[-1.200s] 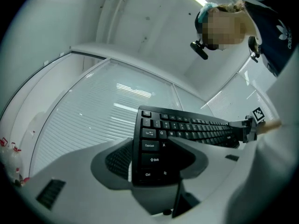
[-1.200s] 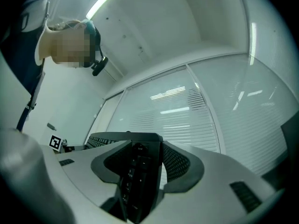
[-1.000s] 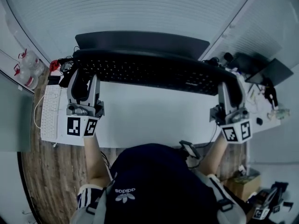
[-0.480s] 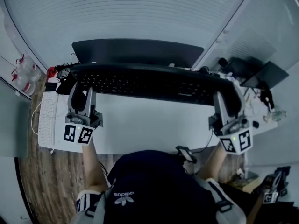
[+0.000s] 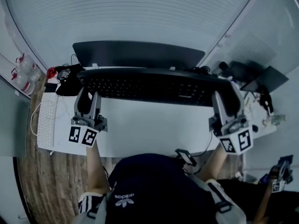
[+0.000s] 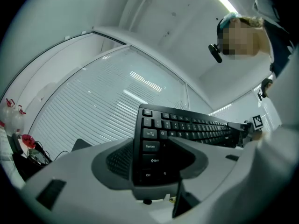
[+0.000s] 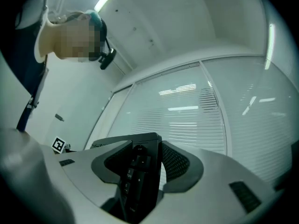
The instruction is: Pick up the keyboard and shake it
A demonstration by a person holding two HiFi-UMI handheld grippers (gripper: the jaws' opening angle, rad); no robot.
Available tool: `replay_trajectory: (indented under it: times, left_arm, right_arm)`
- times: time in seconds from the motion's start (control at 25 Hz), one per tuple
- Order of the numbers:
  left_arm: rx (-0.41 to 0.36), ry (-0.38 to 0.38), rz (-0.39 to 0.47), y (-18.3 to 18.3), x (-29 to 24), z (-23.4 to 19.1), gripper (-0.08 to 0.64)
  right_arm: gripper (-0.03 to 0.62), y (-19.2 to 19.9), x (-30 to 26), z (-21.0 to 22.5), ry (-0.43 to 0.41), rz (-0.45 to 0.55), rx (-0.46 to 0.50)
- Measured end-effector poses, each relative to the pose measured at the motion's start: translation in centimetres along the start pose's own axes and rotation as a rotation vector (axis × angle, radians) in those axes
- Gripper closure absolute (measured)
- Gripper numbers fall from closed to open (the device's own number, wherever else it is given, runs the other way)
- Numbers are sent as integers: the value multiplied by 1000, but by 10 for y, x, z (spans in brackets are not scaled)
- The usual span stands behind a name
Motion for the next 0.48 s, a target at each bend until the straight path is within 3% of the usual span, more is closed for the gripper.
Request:
replay_trajectory:
  times: [0.32, 0.48]
  left_arm:
    - [-6, -20, -49, 13, 2, -4, 336]
    - [-34, -22, -81, 20, -3, -3, 336]
  right_arm:
    - [405, 21, 10, 3, 11, -20, -64]
    - [403, 44, 7, 15, 59, -79, -80]
Point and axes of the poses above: the fingertips, and each gripper's own axes: x backward along the fingers, z to its right, y out of its underside, the point moved 2 cm from there along x, backward along the fingers, and after that the axes turned 10 degrees about z, right-handed, at the moved point
